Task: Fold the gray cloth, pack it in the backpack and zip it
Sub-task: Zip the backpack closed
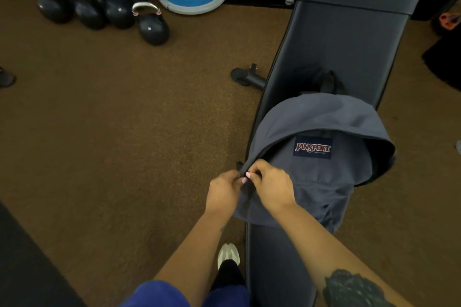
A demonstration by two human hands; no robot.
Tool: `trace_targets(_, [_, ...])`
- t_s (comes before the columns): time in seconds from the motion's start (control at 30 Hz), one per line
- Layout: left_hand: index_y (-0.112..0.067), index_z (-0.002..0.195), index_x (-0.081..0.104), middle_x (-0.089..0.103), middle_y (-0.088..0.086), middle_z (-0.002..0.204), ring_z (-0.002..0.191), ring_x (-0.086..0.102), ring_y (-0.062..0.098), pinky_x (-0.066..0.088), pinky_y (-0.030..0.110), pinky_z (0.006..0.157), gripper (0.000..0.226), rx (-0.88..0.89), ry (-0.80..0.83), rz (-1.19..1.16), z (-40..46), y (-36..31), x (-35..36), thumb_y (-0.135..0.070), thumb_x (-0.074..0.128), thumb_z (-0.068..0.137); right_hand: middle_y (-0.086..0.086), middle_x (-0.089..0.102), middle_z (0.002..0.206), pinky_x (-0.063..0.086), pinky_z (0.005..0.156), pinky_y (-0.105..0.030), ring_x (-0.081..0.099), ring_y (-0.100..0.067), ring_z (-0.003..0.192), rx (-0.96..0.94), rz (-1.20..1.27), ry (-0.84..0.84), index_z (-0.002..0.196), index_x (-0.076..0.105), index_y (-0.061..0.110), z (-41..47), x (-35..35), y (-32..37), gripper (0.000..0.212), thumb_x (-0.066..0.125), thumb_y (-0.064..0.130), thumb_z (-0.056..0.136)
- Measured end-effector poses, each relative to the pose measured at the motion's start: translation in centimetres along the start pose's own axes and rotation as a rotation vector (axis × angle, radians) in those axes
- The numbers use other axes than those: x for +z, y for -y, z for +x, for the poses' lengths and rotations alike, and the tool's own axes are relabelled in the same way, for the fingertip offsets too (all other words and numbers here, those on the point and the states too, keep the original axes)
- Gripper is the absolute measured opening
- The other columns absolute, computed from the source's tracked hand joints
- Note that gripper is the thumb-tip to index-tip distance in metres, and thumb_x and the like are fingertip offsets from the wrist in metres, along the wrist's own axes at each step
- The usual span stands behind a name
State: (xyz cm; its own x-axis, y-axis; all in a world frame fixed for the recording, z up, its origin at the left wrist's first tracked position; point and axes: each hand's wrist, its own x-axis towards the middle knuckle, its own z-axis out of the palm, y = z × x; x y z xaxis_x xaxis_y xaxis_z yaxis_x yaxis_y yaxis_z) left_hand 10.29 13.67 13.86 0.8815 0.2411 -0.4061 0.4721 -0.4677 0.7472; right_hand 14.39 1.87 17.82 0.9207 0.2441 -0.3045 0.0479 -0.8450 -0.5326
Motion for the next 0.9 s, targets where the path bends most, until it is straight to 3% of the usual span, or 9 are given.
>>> trace_targets(0.13, [-0.019, 0.084, 0.060, 0.058, -0.003, 0.079, 0.072, 0.052, 0.006, 0.039, 0.015, 0.064, 0.015, 0.015, -0.062, -0.120, -0.2, -0.4, -0.1, -0.009, 0.052, 0.091, -0.002, 0.071, 0.096, 0.048, 0.075, -0.036, 0.065, -0.026, 0.090, -0.015, -0.022, -0.003, 0.096, 0.061, 0.022, 0.1, 0.0, 0.1, 0.016, 0.055, 0.036, 0.091])
trace_targets(0.33, [-0.018, 0.083, 0.053, 0.057, 0.000, 0.076, 0.072, 0.054, 0.016, 0.044, 0.033, 0.067, 0.014, -0.038, -0.045, -0.060, 0.1, -0.4, 0.5, -0.022, 0.047, 0.095, -0.002, 0.065, 0.105, 0.043, 0.073, -0.033, 0.064, -0.026, 0.092, -0.082, -0.186, -0.019, 0.100, 0.058, 0.017, 0.1, -0.3, 0.6, 0.021, 0.047, 0.035, 0.095])
trace_targets(0.7, [-0.019, 0.093, 0.056, 0.058, -0.005, 0.076, 0.072, 0.057, 0.015, 0.041, 0.027, 0.061, 0.017, -0.069, -0.037, 0.036, 0.3, -1.3, -0.1, -0.032, 0.046, 0.096, -0.003, 0.067, 0.101, 0.047, 0.072, -0.036, 0.065, -0.027, 0.088, -0.073, -0.186, -0.058, 0.101, 0.057, 0.017, 0.5, -1.8, 0.5, 0.021, 0.047, 0.035, 0.095])
trace_targets(0.9, [-0.018, 0.086, 0.058, 0.061, -0.007, 0.089, 0.081, 0.059, 0.013, 0.049, 0.032, 0.070, 0.003, 0.071, -0.302, 0.043, -0.9, -1.7, 0.8, -0.016, 0.060, 0.085, -0.005, 0.064, 0.106, 0.046, 0.072, -0.037, 0.065, -0.032, 0.091, -0.153, -0.282, -0.008, 0.104, 0.053, 0.014, 0.6, -2.1, 1.2, 0.022, 0.042, 0.032, 0.097])
